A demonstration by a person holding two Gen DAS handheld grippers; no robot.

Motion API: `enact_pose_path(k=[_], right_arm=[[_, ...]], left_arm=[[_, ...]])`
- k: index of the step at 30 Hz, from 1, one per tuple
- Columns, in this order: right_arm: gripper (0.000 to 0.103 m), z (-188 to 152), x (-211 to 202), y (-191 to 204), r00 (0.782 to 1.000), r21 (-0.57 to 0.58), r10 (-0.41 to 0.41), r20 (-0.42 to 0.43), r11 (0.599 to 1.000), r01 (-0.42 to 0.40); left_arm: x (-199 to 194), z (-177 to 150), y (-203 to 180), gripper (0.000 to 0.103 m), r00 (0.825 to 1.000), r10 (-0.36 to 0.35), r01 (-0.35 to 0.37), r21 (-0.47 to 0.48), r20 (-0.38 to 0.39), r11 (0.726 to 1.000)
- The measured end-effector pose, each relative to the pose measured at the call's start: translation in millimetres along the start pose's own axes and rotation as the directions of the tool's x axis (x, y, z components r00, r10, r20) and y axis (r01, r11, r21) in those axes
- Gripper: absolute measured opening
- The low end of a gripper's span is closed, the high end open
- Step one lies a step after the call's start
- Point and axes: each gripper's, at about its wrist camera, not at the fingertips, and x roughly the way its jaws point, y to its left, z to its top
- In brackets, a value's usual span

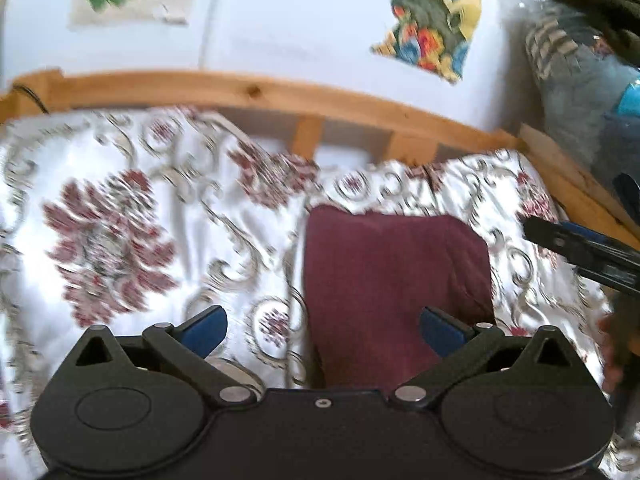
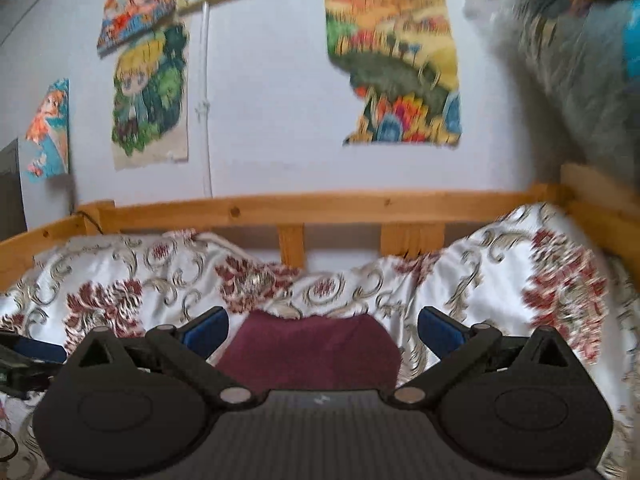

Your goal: Fold small clothes

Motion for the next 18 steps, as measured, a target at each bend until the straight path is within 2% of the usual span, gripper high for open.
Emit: enact_pose_path(k=[5,7,10,18], right_arm=[[0.103,6.5,-55.0,13.6,0.996,0.018,-0.049,0.073,0.999,0.047],[0.103,4.3,-78.7,17.7,0.993,0.039,-0.065,0.098,0.997,0.062],[0.103,-3.3,-111.2,23.1,0.987,0.067,-0.103,0.127,0.993,0.095],[0.103,-33.3,-181.4,33.2,0.978,0.09,-0.164,0.132,0.984,0.153]], left_arm=[[-36.2,-2.8,-3.9,0.102,0.996,0.027,-0.027,0.0,0.087,1.0],[-49.6,-6.8,-6.4,0.102,0.993,0.061,-0.061,0.002,0.104,0.998],[-66.9,-15.0,-6.6,0.102,0.992,0.067,-0.068,0.008,0.108,0.998],[-105.9,-48.1,-18.6,0.102,0.993,-0.008,0.002,0.045,0.121,0.999]])
